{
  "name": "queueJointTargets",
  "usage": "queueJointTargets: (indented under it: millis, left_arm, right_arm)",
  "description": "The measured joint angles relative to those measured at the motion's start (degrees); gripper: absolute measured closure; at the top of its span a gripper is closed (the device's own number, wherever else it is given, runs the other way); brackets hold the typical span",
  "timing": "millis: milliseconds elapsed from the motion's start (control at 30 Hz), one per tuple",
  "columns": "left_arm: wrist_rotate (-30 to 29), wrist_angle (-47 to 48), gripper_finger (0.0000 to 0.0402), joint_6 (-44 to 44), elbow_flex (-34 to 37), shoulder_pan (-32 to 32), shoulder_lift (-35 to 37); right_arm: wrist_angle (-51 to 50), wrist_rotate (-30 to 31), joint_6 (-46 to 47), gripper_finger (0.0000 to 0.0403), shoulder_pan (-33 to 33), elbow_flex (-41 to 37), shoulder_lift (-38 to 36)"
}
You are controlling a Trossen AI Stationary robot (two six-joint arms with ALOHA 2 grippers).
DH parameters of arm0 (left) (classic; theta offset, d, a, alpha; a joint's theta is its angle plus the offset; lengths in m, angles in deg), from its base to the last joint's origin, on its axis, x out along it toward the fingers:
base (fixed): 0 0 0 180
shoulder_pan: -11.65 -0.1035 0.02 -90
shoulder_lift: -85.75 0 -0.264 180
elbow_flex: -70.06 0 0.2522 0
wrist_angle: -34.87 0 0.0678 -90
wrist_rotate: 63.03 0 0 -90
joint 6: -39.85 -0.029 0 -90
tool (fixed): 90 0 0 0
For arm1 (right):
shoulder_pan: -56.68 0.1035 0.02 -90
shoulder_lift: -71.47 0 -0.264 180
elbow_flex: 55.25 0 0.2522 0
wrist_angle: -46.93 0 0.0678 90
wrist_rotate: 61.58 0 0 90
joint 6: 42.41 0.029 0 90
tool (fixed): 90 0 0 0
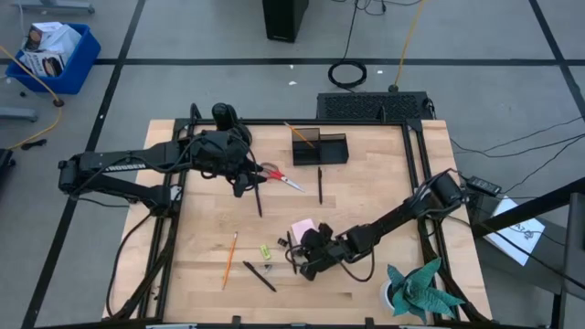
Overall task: Pick and place office supplies into organizer
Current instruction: Put the black binder clip into the black desk organizer
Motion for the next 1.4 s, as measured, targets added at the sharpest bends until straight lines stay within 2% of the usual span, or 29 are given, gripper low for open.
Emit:
queueJointTargets:
  millis: [200,333,533,733,900,1200,1400]
  left_arm:
    - [0.0,0.0,0.0186,-0.1,0.0,0.0,0.0]
    - [0.0,-0.1,0.0186,0.3,0.0,0.0,0.0]
    - [-0.1,-0.2,0.0186,1.3,0.0,0.0,0.0]
    - [-0.4,-1.4,0.0186,1.8,0.0,0.0,0.0]
    - [-0.4,-1.5,0.0186,2.5,0.0,0.0,0.0]
    - [-0.4,-1.4,0.0186,2.9,0.1,0.0,0.0]
    - [0.0,-1.4,0.0186,3.0,0.1,0.0,0.0]
  right_arm:
    - [-0.9,1.4,-0.4,0.0401,-2.5,0.0,-2.4]
    - [-1.9,1.4,-3.8,0.0402,-5.5,0.0,-5.8]
    - [-10.0,2.9,-9.2,0.0402,-10.7,0.0,-11.7]
    - [-13.2,3.0,-16.3,0.0402,-15.5,0.0,-17.9]
    - [-15.1,5.7,-14.3,0.0403,-21.7,0.0,-21.7]
    - [-13.9,-3.6,-7.8,0.0403,-33.6,0.1,-19.4]
    - [-13.2,-5.1,-5.1,0.0403,-37.0,0.1,-14.7]
